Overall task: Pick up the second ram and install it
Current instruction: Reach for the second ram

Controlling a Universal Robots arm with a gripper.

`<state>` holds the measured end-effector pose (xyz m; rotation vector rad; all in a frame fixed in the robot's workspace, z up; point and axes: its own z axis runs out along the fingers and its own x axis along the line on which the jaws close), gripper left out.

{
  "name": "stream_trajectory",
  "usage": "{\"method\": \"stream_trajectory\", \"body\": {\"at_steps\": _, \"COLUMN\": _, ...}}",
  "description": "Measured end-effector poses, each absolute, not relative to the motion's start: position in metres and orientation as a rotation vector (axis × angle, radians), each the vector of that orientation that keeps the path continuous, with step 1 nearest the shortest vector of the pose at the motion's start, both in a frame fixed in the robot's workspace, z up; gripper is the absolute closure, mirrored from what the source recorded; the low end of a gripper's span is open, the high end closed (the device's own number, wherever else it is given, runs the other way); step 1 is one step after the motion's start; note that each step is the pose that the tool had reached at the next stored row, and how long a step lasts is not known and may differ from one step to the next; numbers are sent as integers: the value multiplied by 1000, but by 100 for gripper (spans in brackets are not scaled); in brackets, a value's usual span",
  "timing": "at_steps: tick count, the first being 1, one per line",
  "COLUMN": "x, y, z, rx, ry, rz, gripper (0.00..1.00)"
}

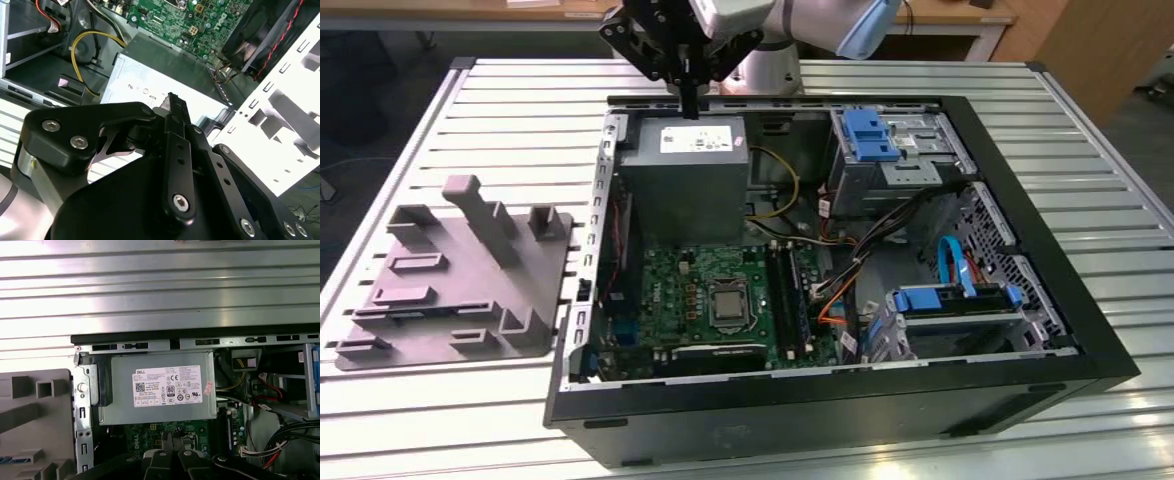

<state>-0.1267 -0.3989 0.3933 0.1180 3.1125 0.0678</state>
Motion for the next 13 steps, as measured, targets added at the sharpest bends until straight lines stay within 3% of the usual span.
{"method": "stream_trajectory", "body": {"at_steps": 13, "x": -150, "y": -399, "z": 393, "rx": 118, "ry": 3112, "rz": 68, "gripper": 90}}
